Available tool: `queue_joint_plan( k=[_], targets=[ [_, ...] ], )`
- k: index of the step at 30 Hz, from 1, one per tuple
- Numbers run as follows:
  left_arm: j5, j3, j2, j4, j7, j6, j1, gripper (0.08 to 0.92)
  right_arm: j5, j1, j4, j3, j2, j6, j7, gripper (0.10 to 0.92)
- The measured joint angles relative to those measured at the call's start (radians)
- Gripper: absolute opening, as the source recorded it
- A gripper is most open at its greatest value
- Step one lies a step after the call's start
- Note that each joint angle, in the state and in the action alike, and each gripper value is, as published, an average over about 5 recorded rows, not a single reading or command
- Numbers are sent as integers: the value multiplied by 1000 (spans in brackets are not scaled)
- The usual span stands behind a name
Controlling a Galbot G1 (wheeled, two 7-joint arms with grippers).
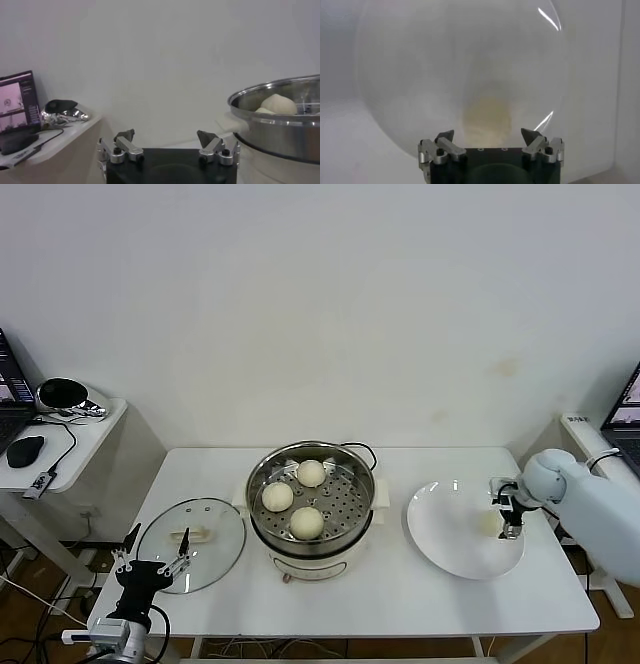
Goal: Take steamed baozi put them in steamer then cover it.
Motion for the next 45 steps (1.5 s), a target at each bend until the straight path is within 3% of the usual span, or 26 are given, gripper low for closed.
queue_joint_plan(
  k=[14,24,35,45],
  targets=[
    [0,-1,-2,6,0,-3,1,823,-31,-4,-55,16,44,-6,-15,583],
    [-2,-8,-1,3,0,-3,-1,823,29,61,10,-48,0,-34,-45,564],
    [-4,4,6,17,1,-3,-16,823,250,397,227,-333,-69,-120,-31,582],
    [-10,8,15,21,1,-4,-24,823,579,749,401,-624,44,-264,58,585]
  ],
)
